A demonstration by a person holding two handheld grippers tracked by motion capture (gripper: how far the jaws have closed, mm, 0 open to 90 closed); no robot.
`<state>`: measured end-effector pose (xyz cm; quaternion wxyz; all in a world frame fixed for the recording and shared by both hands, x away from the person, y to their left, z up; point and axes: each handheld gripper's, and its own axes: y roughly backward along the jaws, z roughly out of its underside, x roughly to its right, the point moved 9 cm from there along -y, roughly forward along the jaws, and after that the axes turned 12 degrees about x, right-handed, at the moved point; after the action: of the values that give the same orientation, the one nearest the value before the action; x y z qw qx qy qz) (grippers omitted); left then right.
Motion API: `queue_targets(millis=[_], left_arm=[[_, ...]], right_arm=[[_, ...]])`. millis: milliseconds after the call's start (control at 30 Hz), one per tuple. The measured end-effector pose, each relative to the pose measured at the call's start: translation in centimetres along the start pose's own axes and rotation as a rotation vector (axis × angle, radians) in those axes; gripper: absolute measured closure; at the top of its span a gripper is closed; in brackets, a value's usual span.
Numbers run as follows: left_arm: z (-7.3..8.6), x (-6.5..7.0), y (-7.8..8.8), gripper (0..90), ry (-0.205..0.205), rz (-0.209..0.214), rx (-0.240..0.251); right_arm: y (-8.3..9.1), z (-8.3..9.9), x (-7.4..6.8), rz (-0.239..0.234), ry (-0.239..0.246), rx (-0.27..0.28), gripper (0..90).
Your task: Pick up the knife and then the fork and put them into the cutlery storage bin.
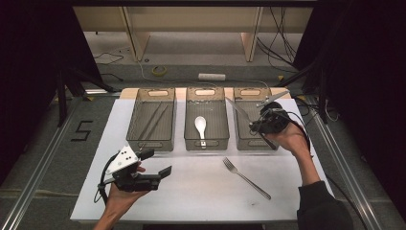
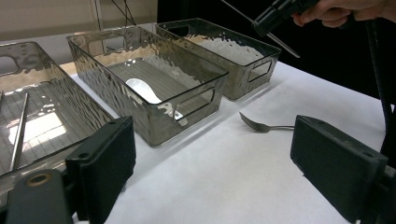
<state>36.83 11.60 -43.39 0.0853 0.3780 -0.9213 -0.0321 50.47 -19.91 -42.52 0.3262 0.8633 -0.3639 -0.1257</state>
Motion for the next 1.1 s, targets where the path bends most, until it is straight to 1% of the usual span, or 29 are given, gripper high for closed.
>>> queue_targets(millis=[33,167,233,267,367,400,533,833,967,1100], left_arm=[[0.0,0.0,0.0,13.8,-0.002,0.0,-0.001],[0.0,0.0,0.0,13.8,0.001,0.001,0.002],[0.0,0.0,0.0,13.8,-0.001,0.001,0.002],[0.0,0.0,0.0,13.8,-0.001,0.002,0.001],[0.0,0.0,0.0,13.8,-0.003,0.004,-0.002],[0.0,0.0,0.0,13.8,-0.003,0.002,-0.001],[0.0,0.0,0.0,13.8,0.0,0.002,0.004],[-0.1,0.0,0.0,13.8,-0.001,0.003,0.007],[-0.1,0.0,0.1,13.8,-0.003,0.004,0.007],[-0.1,0.0,0.1,13.8,-0.003,0.004,0.007]], right_arm=[[0.0,-0.2,0.2,-0.003,-0.011,0.006,80.9],[0.0,-0.7,1.4,0.02,-0.04,0.015,80.9],[0.0,-1.0,1.8,0.031,-0.049,0.017,80.9],[-0.1,-1.2,2.1,0.035,-0.046,0.019,80.9],[-0.2,-1.6,2.6,0.044,-0.074,0.027,80.9],[-0.3,-1.7,2.8,0.049,-0.076,0.027,80.9],[-0.8,-1.8,3.7,0.082,-0.093,0.033,80.9],[-1.4,-1.6,5.6,0.146,-0.139,0.051,80.9],[-1.4,-1.2,6.3,0.164,-0.162,0.056,80.9],[-1.6,-0.8,6.9,0.179,-0.171,0.056,80.9]])
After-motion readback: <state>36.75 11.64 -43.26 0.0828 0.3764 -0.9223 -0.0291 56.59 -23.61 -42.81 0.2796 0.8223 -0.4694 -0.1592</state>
